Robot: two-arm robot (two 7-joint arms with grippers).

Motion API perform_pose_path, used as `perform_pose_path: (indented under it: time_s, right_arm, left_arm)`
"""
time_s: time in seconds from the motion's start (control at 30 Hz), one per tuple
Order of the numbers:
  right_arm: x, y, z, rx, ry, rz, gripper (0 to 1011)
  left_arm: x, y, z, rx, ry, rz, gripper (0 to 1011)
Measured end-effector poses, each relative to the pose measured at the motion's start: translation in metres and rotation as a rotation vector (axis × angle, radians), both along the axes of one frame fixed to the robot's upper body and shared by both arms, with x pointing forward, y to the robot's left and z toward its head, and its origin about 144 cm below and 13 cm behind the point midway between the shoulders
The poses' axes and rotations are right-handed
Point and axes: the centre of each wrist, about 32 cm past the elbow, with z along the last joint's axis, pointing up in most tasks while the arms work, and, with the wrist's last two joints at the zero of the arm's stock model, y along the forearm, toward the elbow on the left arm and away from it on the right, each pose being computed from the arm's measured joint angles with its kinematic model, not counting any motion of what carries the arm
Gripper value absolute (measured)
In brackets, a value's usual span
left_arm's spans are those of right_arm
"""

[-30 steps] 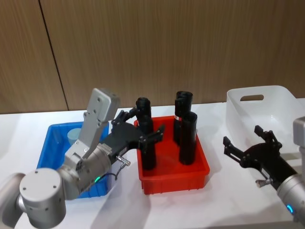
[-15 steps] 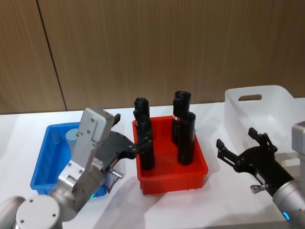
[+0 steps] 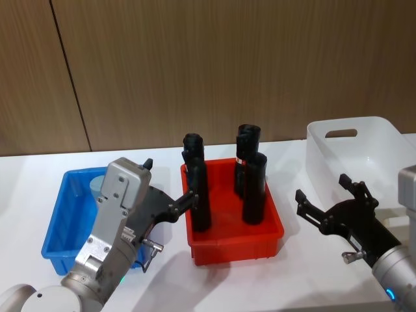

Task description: Pick the cotton swabs from the blue box and place them into the white box.

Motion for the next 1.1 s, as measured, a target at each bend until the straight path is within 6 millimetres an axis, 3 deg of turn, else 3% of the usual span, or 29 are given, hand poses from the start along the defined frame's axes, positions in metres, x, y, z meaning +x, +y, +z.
perform_pose_path:
  time_s: [0.7, 1.1]
  right_arm:
    - [0.005, -0.003, -0.001, -0.024, -0.002, 0.013, 1002]
    - [0.038, -0.013, -0.005, -0.084, 0.011, 0.076, 1002]
  left_arm:
    - [0.0, 0.0, 0.0, -0.001, 0.0, 0.001, 1004]
    - [0.0, 0.0, 0.0, -0.001, 0.001, 0.001, 1004]
